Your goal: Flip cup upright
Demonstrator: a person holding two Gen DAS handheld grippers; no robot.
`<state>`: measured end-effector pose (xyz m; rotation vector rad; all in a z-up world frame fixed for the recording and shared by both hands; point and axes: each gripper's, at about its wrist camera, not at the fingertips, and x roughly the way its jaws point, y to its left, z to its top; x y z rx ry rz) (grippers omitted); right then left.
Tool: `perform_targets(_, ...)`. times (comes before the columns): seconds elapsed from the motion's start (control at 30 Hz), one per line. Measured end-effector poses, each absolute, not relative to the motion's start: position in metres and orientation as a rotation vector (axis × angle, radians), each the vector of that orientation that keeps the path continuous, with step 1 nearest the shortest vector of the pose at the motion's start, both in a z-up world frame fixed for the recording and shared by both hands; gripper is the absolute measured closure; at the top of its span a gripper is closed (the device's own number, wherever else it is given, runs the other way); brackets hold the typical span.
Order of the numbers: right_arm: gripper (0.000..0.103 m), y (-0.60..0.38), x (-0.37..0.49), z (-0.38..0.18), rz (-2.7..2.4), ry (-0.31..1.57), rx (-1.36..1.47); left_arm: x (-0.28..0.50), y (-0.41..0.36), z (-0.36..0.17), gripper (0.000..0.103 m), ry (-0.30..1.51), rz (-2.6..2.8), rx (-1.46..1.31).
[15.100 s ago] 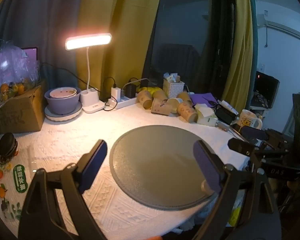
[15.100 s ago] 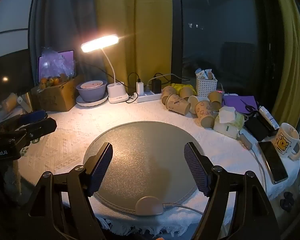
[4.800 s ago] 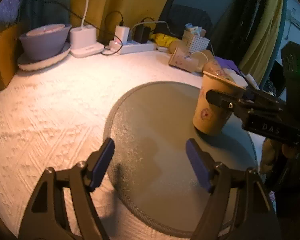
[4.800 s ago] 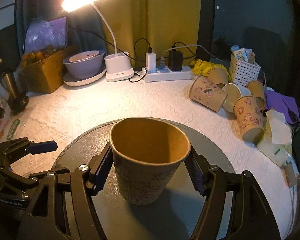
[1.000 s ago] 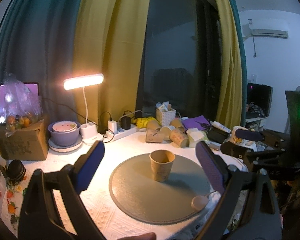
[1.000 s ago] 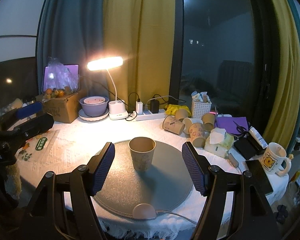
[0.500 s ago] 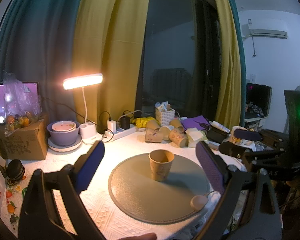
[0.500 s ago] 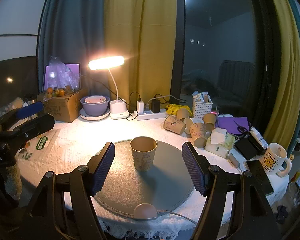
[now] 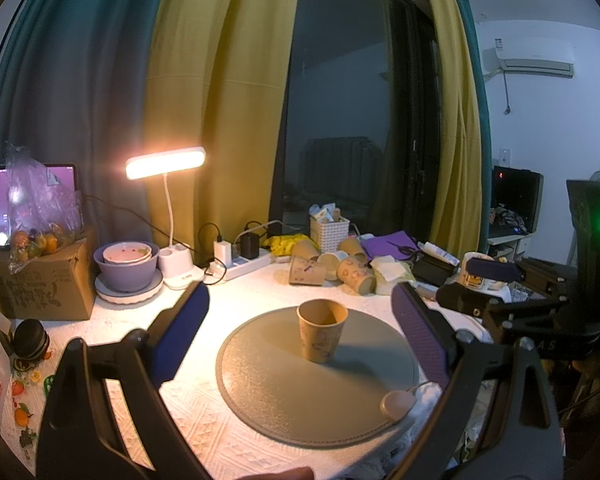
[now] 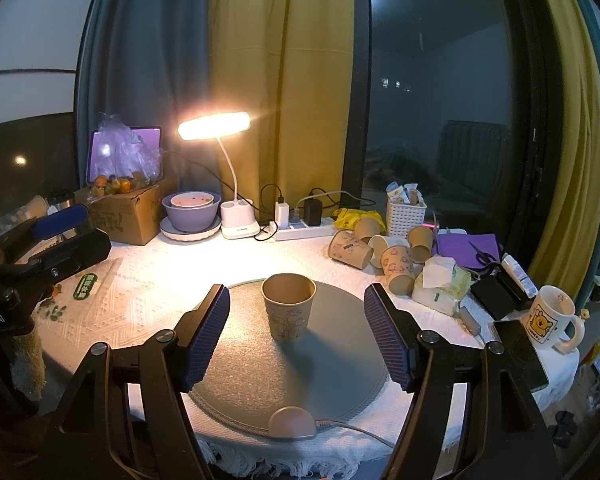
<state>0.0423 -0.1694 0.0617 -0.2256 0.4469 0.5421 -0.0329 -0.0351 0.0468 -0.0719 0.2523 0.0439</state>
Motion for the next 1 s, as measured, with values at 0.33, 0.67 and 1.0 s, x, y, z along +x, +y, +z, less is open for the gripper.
perform_targets(0.33,0.03,-0.1695,0.0424,0.0616,0.542,0.446,-0.226,-0.0327,-0.0357,0.0462,0.01,0.254,0.044,-0.072)
perform_targets(0.67,0.03,-0.1687,0.042,0.0601,0.544,0.45,-0.228,-0.033,-0.036,0.0461,0.01,0.253,0.045,-0.073)
perform_targets(1.0,0.03,-0.1688,0.041,0.0595,0.546,0.45,-0.228,-0.033,-0.0367,0.0462,0.01,0.253,0.045,-0.072)
